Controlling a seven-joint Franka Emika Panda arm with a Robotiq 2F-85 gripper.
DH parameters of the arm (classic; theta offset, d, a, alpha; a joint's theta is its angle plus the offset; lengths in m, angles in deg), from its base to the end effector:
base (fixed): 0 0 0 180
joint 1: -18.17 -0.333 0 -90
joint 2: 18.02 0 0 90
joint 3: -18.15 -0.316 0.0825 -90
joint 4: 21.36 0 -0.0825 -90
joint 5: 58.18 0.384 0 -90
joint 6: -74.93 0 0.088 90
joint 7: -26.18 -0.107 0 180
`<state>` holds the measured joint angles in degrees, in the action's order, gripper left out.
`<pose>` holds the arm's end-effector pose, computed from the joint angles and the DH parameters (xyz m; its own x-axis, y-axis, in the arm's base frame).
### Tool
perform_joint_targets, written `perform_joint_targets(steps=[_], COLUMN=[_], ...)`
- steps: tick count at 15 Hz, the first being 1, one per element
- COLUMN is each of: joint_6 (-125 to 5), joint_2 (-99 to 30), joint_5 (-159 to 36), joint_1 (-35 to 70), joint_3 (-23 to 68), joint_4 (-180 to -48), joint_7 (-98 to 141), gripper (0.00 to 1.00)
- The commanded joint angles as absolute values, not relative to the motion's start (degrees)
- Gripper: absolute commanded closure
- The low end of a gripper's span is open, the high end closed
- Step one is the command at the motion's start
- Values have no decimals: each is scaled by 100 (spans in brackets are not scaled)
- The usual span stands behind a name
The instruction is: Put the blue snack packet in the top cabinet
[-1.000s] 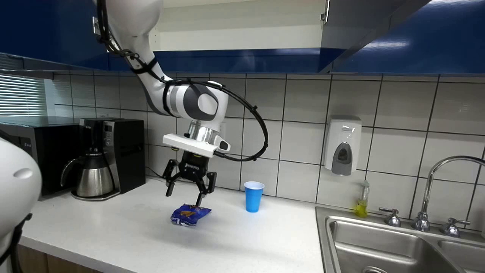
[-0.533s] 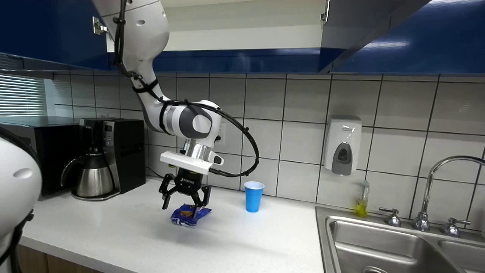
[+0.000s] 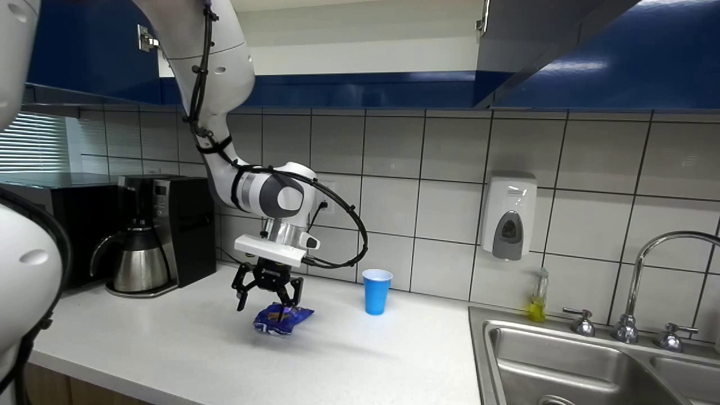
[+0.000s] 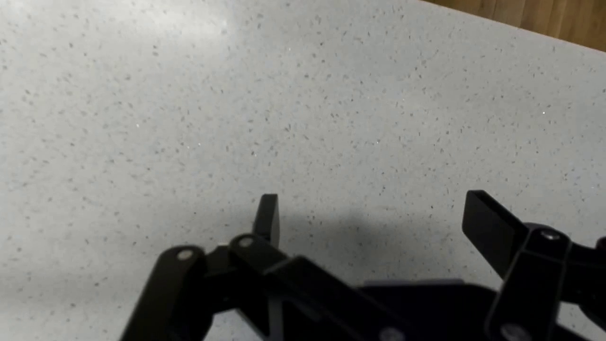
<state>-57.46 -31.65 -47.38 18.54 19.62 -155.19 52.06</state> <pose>0.4880 -0.0123 0.2153 0.9381 0.2846 -0.1975 0.2453 -0.9483 -0.2013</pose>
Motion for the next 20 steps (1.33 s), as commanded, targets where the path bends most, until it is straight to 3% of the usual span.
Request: perform_joint_targets(steps=[1,20], joint_6=[-5848,-6040], joint_2=[-3509,-4641], joint_5=[-4702,-5040], joint_1=[1998,2079], joint_3=[1679,1410], joint_4=[-15121,-13738], joint_7=[5320,5190], gripper=[0,0])
